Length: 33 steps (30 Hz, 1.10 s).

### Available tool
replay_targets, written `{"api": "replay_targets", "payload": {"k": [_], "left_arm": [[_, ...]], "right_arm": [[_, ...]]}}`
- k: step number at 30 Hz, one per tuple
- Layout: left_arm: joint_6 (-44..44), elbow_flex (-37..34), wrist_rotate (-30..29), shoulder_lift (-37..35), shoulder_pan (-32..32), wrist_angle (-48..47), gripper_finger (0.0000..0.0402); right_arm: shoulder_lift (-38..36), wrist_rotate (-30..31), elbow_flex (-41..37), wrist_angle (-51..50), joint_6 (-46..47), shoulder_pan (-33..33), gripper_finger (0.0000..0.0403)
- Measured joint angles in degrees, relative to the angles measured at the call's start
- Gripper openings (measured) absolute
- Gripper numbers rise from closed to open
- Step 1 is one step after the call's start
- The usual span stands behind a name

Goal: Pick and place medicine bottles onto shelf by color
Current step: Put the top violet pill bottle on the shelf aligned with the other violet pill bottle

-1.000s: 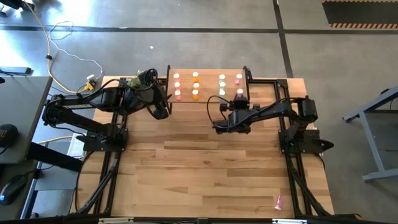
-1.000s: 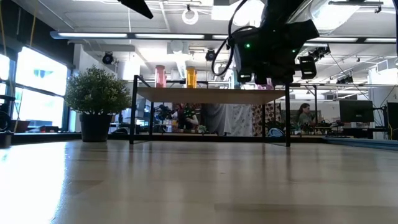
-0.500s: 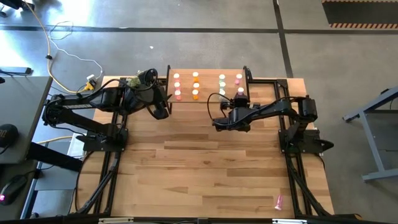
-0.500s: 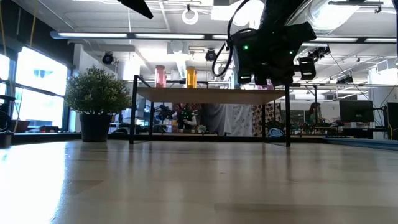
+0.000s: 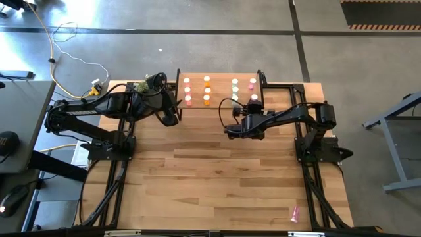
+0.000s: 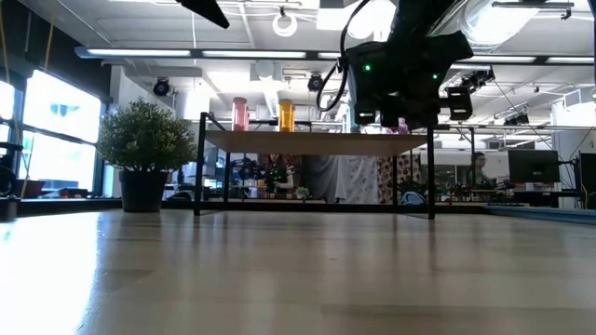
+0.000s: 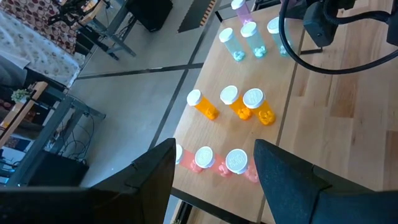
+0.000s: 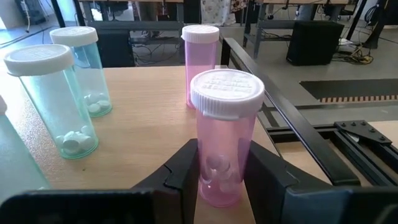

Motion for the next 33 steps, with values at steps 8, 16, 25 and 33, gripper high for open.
{"api": "replay_targets", "payload": {"k": [8, 16, 25, 33], "left_arm": [[0.0, 0.0, 0.0, 0.0, 0.0, 0.0, 0.0207], [0.0, 0.0, 0.0, 0.0, 0.0, 0.0, 0.0207], [0.0, 0.0, 0.0, 0.0, 0.0, 0.0, 0.0207], [0.0, 0.0, 0.0, 0.0, 0.0, 0.0, 0.0207]], "right_arm": [[0.1, -3.0, 0.0, -0.9, 0.2, 0.0, 0.0130], [0.1, -2.6, 0.0, -1.4, 0.0, 0.0, 0.0163], [-0.1, -3.2, 0.0, -2.1, 0.5, 0.0, 0.0180], [-1.4, -4.7, 0.0, -2.0, 0.2, 0.0, 0.0214]]}}
